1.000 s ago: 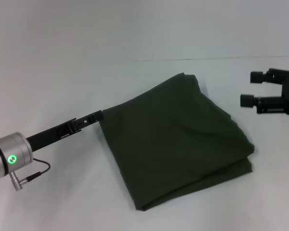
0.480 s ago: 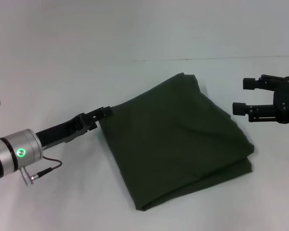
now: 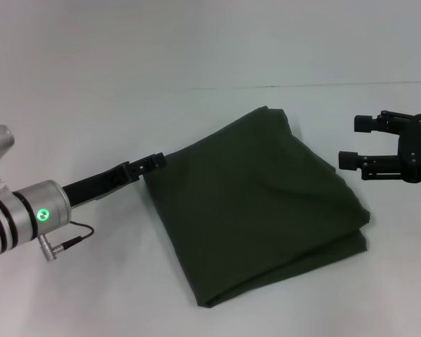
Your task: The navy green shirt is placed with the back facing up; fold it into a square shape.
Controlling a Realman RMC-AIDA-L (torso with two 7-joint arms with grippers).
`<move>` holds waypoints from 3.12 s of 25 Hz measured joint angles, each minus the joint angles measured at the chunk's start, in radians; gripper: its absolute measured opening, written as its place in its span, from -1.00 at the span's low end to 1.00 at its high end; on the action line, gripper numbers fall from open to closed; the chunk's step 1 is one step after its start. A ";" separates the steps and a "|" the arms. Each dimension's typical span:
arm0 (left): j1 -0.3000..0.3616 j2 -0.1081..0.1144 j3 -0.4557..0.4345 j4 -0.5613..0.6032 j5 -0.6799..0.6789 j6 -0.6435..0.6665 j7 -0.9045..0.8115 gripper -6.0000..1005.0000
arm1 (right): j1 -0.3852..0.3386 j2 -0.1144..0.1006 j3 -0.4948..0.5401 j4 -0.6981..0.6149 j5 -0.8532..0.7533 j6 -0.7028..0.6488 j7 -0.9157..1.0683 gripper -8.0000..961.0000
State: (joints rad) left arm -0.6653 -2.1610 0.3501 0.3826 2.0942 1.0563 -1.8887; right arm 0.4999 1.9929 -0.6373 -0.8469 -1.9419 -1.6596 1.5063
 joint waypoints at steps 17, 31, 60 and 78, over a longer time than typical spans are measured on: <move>-0.039 -0.005 0.068 -0.030 -0.004 -0.085 0.020 0.80 | 0.006 0.008 0.022 0.003 0.003 0.000 0.000 0.94; -0.045 -0.005 0.100 -0.029 -0.003 -0.103 0.024 0.73 | 0.011 0.015 0.037 -0.004 0.003 0.000 0.000 0.94; -0.076 0.003 0.108 0.001 -0.006 -0.121 0.020 -0.92 | 0.002 0.044 0.063 0.000 0.032 0.000 -0.023 0.94; -0.184 0.021 0.113 0.004 -0.002 -0.163 0.008 -0.92 | 0.006 0.070 0.071 0.012 0.034 0.008 -0.042 0.94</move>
State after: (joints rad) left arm -0.8493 -2.1403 0.4632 0.3864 2.0918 0.8932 -1.8806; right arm 0.5063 2.0632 -0.5659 -0.8344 -1.9082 -1.6513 1.4648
